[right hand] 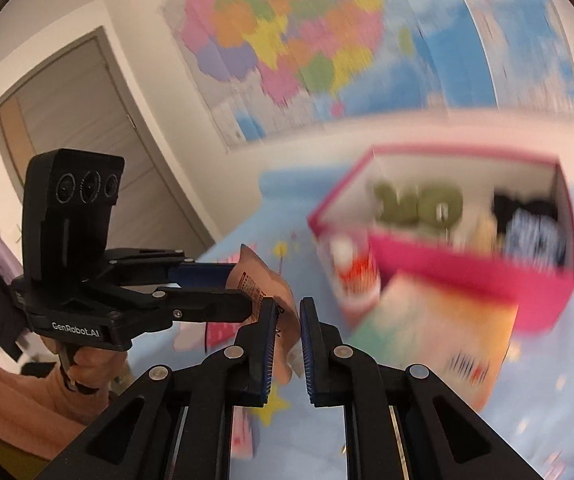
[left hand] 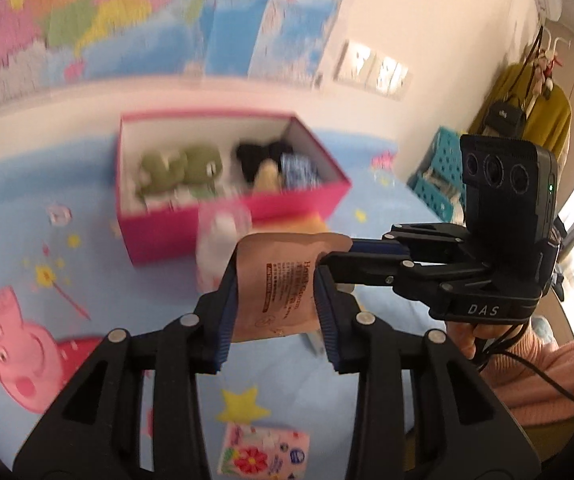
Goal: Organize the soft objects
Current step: 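Carry the pink pouch into the pink box and open both grippers, then withdraw both grippers from the box to the yellow tissue pack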
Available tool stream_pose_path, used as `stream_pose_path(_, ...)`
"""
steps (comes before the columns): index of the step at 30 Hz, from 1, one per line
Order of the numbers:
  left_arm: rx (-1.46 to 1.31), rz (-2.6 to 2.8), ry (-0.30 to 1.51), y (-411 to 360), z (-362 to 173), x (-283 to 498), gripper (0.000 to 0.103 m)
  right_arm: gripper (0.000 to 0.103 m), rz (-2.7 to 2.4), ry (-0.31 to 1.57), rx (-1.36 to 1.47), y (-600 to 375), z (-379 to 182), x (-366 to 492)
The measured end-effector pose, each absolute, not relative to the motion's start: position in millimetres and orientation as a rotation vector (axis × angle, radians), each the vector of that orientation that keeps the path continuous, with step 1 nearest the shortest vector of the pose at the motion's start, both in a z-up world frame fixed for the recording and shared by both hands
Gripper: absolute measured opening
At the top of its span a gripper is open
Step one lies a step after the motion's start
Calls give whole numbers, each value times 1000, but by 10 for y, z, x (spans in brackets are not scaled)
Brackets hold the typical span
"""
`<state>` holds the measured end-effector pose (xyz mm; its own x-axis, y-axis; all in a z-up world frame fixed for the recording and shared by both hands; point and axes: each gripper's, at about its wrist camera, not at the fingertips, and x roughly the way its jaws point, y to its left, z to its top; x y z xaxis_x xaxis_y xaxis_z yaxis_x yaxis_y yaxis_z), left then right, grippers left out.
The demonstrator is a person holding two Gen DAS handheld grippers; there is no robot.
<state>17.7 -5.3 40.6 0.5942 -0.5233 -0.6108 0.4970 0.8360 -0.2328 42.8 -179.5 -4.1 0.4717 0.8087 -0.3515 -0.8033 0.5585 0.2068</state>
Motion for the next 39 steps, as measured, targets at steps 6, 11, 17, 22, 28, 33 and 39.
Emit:
stream_pose_path(6, -20, -538, 652, -57, 704, 472, 39, 12, 977, 352, -5, -1706, 401, 661)
stream_pose_path(11, -15, -486, 646, -68, 788, 768, 39, 12, 968, 347, -2, -1600, 552, 962)
stream_pose_path(17, -31, -425, 716, -54, 583, 1192, 39, 12, 941, 408, 0, -1460, 508, 1420)
stream_pose_path(22, -56, -400, 775, -41, 392, 1450, 39, 12, 918, 465, 6, -1388, 387, 1709)
stream_pose_path(28, -81, -365, 842, 2, 182, 1681, 39, 13, 900, 531, -2, -1276, 268, 1969)
stream_pose_path(33, -91, -290, 860, 75, 90, 1760, 39, 34, 814, 569, -5, -1193, 167, 2088)
stream_pose_path(39, -108, -272, 826, 210, 121, 1611, 39, 36, 790, 535, -4, -1316, 148, 1939)
